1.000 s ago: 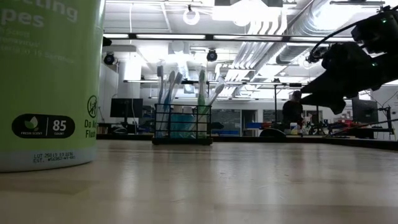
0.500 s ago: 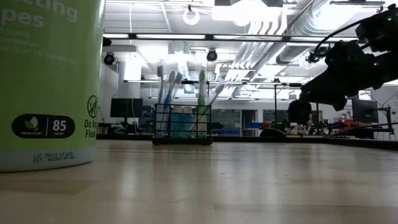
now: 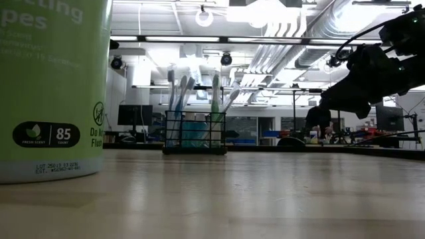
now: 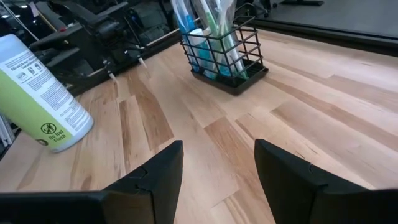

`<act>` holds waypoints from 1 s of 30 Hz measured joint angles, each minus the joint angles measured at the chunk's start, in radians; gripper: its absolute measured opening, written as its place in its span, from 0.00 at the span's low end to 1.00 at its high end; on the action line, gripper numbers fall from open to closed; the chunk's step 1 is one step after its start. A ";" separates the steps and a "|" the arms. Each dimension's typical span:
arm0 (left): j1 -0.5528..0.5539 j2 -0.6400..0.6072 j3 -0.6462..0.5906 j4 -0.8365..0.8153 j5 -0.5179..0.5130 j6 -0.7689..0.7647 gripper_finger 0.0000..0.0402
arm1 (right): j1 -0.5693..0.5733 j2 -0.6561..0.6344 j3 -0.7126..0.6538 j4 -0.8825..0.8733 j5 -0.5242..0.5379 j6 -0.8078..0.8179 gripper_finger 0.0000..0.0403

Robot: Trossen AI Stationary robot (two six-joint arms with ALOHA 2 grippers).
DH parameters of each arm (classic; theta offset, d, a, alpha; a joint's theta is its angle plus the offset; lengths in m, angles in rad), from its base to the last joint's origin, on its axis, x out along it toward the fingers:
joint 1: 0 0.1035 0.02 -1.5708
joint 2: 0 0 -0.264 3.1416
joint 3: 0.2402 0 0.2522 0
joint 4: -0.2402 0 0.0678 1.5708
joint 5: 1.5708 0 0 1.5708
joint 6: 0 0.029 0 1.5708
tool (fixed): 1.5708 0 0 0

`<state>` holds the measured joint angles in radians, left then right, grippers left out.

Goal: Pick & Place toothbrushing station
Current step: Return to Home Position

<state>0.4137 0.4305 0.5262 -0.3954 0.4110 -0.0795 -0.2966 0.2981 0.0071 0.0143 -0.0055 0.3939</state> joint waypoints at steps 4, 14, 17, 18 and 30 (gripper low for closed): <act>0.000 0.000 0.000 0.000 0.000 0.000 0.44 | 0.000 0.000 0.000 0.008 0.002 0.000 0.47; 0.000 -0.010 0.000 0.000 0.000 0.039 0.44 | 0.000 0.000 0.000 0.013 0.004 0.001 0.47; 0.000 -0.033 0.000 0.000 0.000 0.060 0.44 | 0.000 0.000 0.000 0.014 0.004 0.002 0.47; 0.000 -0.044 0.000 0.000 0.000 0.065 0.44 | 0.000 0.000 0.000 0.015 0.003 0.002 0.47; 0.000 -0.302 0.000 -0.168 -0.138 0.071 0.44 | 0.000 0.000 0.000 0.018 0.003 0.002 0.47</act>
<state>0.4141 0.1283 0.5261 -0.5634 0.2732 -0.0082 -0.2966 0.2981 0.0071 0.0319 -0.0021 0.3954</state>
